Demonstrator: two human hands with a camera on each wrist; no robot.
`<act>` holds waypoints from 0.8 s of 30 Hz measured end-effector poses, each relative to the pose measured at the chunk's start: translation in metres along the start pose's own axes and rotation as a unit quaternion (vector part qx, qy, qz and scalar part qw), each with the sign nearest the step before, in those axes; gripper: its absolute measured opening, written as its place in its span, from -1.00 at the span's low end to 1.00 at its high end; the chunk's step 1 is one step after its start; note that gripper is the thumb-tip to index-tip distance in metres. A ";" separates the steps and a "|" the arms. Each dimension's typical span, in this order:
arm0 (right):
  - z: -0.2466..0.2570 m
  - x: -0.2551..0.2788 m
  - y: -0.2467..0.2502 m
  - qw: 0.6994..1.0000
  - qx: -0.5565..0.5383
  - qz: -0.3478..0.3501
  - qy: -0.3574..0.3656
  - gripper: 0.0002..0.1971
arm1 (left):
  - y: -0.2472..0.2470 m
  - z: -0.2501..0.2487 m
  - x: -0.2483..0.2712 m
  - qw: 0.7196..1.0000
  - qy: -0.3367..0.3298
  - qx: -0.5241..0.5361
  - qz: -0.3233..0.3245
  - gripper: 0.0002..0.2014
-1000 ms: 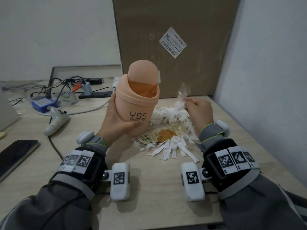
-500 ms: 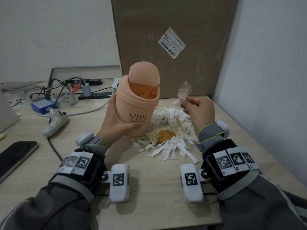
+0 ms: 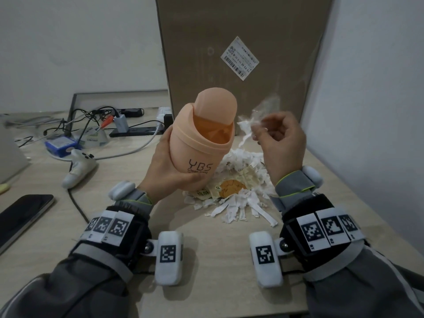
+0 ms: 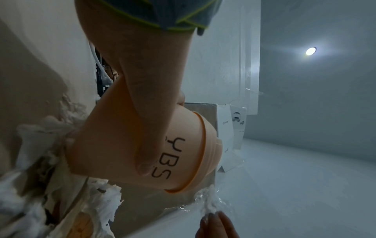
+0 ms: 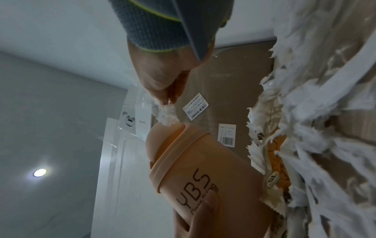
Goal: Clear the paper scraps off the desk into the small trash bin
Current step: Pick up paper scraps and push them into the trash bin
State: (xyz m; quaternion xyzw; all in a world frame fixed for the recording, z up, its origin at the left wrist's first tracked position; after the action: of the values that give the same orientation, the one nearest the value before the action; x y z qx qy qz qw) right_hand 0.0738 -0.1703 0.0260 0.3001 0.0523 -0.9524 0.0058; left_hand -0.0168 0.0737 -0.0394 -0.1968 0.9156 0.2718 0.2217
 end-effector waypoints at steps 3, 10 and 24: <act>0.005 0.004 -0.005 0.999 0.006 0.024 0.022 -0.76 | -0.004 -0.005 0.001 1.000 -0.010 -0.013 0.013 0.26; 0.003 0.012 -0.028 0.990 0.047 0.127 0.050 -0.80 | -0.010 -0.012 0.001 0.999 -0.029 -0.027 0.031 0.17; -0.004 0.033 -0.055 0.927 0.252 0.276 0.025 -0.35 | -0.012 -0.013 0.004 0.998 -0.017 -0.041 0.043 0.22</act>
State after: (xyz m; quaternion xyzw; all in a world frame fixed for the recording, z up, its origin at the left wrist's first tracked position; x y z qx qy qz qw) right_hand 0.0467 -0.1146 0.0097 0.3177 -0.2747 -0.8871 0.1913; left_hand -0.0182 0.0565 -0.0365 -0.1609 0.9074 0.3216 0.2174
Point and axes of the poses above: each hand's wrist, its own x-axis away from the middle knuckle, its own y-axis out of the back of the hand, z = x × y, the point moved 8 cm from there along -x, towards the middle knuckle, and after that the axes turned 8 degrees about -y, right-handed, at the moved point
